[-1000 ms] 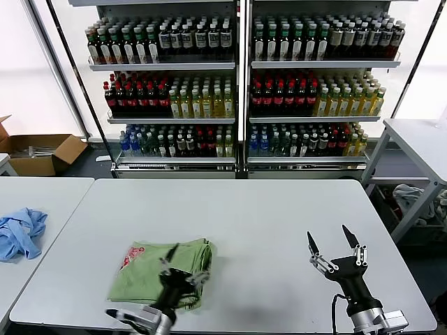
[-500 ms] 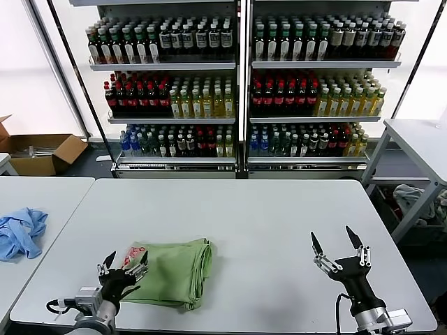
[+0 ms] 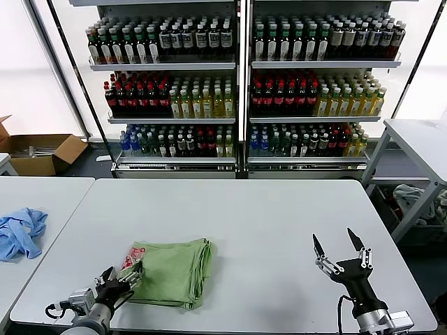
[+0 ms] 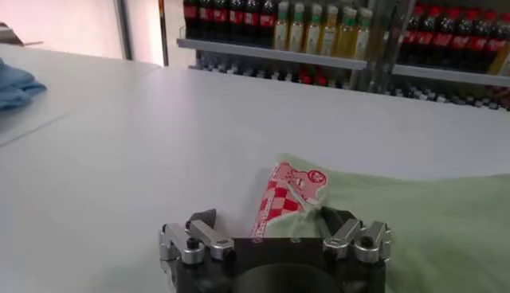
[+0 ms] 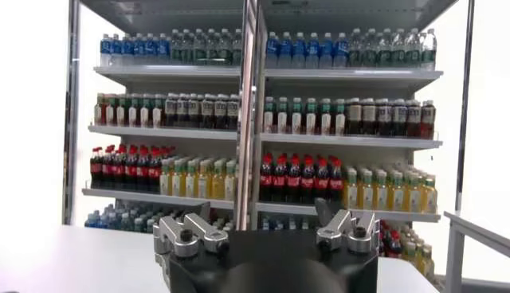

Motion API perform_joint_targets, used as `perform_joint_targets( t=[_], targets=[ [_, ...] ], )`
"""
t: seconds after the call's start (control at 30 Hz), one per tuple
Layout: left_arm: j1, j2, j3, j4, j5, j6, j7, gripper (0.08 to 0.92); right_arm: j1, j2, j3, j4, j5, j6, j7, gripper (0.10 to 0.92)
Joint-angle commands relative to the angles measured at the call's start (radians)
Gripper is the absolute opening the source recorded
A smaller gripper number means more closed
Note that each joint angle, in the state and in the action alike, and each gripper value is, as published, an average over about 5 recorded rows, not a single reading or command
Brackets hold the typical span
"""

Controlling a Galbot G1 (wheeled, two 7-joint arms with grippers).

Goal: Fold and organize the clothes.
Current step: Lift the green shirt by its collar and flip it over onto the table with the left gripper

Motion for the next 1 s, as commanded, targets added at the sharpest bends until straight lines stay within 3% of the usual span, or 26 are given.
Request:
perform_joint_targets(
  t=[0.03, 0.27, 0.6, 0.77, 1.0],
  targets=[
    [0.0, -0.02, 0.015, 0.034, -0.046, -0.041, 0.063, 0.788, 0.001, 0.0, 0.001, 0.0, 0.002, 0.001, 0.001, 0.823],
    [0.006, -0.025, 0.105, 0.046, 0.057, -0.164, 0.082, 0.597, 0.006, 0.004, -0.003, 0.0, 0.001, 0.0, 0.0, 0.823],
    [0.005, -0.012, 0.15, 0.033, 0.153, -0.269, 0.037, 0.311, 0.036, 0.014, -0.019, 0.004, -0.002, -0.01, 0.002, 0.823],
    [0.019, 0.037, 0.061, -0.058, 0.131, -0.267, -0.008, 0.176, 0.072, 0.023, -0.041, 0.018, -0.011, -0.04, 0.004, 0.823],
    [0.045, 0.161, -0.252, -0.096, 0.03, -0.182, -0.039, 0.147, 0.106, 0.007, -0.055, 0.021, 0.002, -0.051, 0.007, 0.823]
  ],
)
